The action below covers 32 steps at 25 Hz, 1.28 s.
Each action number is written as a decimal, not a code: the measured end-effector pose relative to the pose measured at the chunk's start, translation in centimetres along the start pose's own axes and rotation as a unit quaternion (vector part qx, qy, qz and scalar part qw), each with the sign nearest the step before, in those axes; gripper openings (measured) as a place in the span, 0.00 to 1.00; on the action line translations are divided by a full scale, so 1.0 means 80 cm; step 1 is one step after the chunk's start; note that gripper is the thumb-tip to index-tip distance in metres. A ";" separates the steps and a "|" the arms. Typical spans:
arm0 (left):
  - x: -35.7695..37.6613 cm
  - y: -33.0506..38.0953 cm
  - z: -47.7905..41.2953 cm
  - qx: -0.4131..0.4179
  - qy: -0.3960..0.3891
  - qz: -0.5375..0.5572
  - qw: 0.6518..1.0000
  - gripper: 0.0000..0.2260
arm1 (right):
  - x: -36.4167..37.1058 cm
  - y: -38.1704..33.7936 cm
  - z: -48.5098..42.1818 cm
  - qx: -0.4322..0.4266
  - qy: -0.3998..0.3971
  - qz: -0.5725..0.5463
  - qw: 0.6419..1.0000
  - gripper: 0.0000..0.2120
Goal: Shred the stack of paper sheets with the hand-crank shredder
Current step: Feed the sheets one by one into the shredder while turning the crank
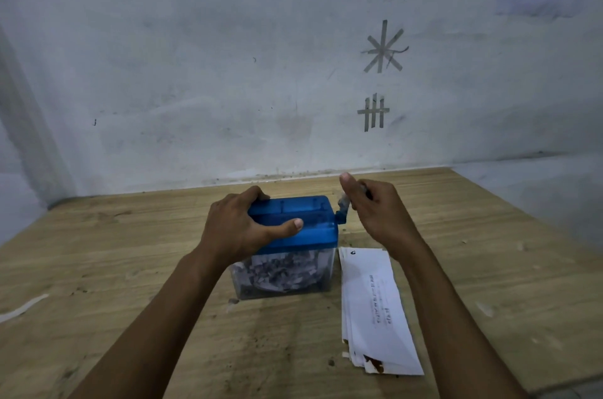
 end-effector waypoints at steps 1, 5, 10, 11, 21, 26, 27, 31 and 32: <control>0.000 0.001 -0.001 0.003 0.002 -0.004 1.000 0.39 | 0.001 -0.004 -0.011 0.024 -0.014 -0.009 1.000 0.27; 0.001 0.002 -0.003 0.005 0.004 -0.022 1.000 0.37 | 0.011 -0.002 -0.046 0.128 -0.066 -0.054 0.988 0.24; 0.006 0.005 0.007 -0.016 0.038 -0.018 0.999 0.38 | 0.041 0.041 -0.066 0.262 -0.054 -0.036 0.963 0.16; 0.007 0.005 0.008 -0.022 0.043 -0.022 0.999 0.39 | 0.047 0.058 -0.059 0.293 -0.071 -0.029 0.953 0.16; -0.004 0.019 0.007 0.008 0.022 -0.150 0.988 0.38 | 0.050 0.122 -0.023 0.215 -0.029 0.027 0.976 0.20; 0.006 0.087 0.027 0.267 0.068 -0.188 0.943 0.16 | 0.006 0.131 -0.012 0.060 0.015 0.136 0.989 0.23; 0.017 0.102 0.036 0.300 0.054 -0.144 0.941 0.13 | -0.009 0.141 -0.009 0.059 0.034 0.152 0.986 0.22; 0.076 0.143 0.061 0.219 -0.153 0.047 0.962 0.13 | -0.072 0.193 0.008 0.133 0.127 0.046 0.982 0.17; 0.093 0.146 0.067 0.182 -0.219 0.072 0.956 0.15 | -0.080 0.196 0.012 0.149 0.140 -0.011 0.979 0.17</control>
Point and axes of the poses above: each hand's wrist, its own z-axis away from the middle knuckle, its own x-axis out of the palm, y = z × x, the point moved 4 cm from there along -z, towards the middle knuckle, and after that the axes turned 14 degrees about x, right-handed, at the moved point
